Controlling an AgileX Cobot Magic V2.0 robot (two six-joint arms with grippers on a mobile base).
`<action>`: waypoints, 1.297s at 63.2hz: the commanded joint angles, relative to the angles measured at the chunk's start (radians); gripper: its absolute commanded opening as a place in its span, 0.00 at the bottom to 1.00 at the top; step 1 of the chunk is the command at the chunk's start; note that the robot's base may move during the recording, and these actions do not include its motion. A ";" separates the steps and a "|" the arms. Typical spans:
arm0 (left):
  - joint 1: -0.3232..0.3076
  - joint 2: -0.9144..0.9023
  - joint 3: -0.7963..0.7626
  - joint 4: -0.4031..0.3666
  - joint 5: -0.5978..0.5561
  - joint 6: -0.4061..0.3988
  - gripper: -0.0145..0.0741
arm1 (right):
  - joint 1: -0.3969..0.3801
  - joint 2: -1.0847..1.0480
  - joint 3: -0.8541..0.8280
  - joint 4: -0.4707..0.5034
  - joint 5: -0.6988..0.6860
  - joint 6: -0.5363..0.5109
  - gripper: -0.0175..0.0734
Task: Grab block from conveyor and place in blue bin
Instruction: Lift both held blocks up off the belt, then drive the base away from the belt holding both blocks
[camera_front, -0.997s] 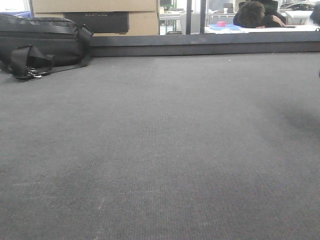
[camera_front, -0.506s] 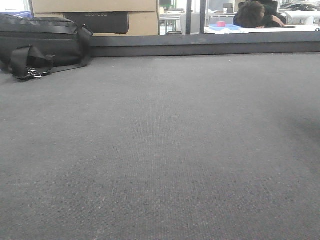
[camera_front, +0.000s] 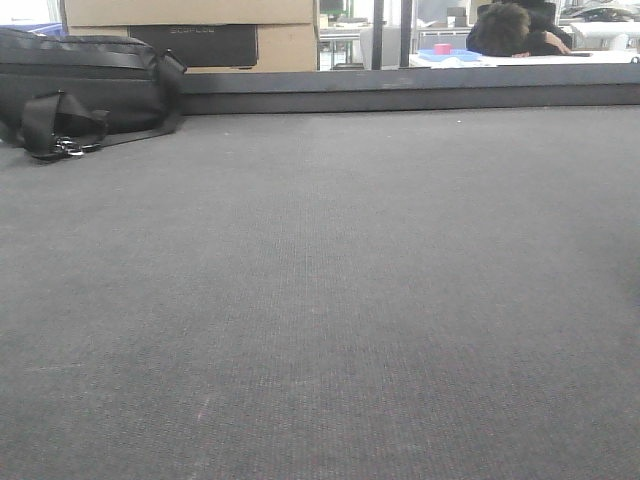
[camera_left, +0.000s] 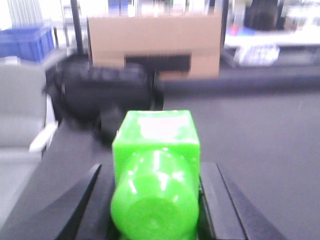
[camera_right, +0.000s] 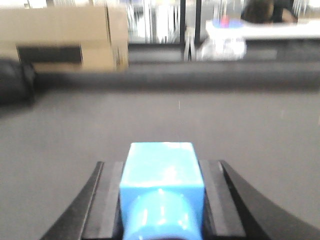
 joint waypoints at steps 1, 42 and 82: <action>-0.007 -0.049 0.000 -0.023 -0.026 0.003 0.04 | -0.003 -0.054 0.002 -0.012 -0.041 -0.009 0.01; -0.007 -0.078 0.000 -0.064 -0.027 0.003 0.04 | -0.003 -0.109 0.002 -0.012 -0.026 -0.009 0.01; -0.007 -0.078 0.000 -0.064 -0.027 0.003 0.04 | -0.003 -0.109 0.002 -0.012 -0.026 -0.009 0.01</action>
